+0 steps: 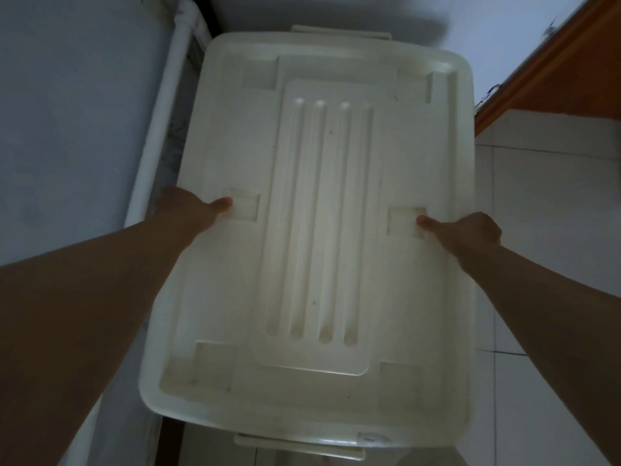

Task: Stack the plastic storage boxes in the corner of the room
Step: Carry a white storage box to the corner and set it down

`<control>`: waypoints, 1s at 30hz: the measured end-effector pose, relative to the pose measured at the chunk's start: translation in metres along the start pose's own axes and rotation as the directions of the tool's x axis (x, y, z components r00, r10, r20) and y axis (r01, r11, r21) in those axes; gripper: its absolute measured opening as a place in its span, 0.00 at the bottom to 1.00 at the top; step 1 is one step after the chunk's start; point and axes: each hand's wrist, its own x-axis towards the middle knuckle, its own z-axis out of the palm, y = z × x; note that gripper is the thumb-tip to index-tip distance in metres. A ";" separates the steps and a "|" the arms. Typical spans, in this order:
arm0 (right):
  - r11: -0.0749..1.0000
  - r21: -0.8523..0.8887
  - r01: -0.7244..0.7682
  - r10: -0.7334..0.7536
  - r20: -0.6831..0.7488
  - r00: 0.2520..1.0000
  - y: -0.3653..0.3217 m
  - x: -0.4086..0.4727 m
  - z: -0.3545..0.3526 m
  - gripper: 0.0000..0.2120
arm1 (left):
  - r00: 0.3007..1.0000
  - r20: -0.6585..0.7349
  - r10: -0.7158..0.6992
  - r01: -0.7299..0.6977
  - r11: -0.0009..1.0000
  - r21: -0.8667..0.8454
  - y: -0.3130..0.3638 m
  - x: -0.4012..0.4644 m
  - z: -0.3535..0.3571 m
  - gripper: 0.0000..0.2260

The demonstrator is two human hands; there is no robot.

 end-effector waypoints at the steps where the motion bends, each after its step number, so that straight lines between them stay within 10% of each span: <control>1: 1.000 -0.005 -0.002 0.002 0.027 1.000 -0.001 -0.002 -0.002 0.49 | 1.000 0.007 0.014 -0.014 1.000 0.015 0.002 -0.006 -0.001 0.50; 30: 0.957 -0.123 0.264 -0.225 0.261 0.939 0.003 -0.072 -0.135 0.38 | 0.995 -0.011 -0.095 0.094 0.995 -0.044 0.060 -0.235 -0.017 0.43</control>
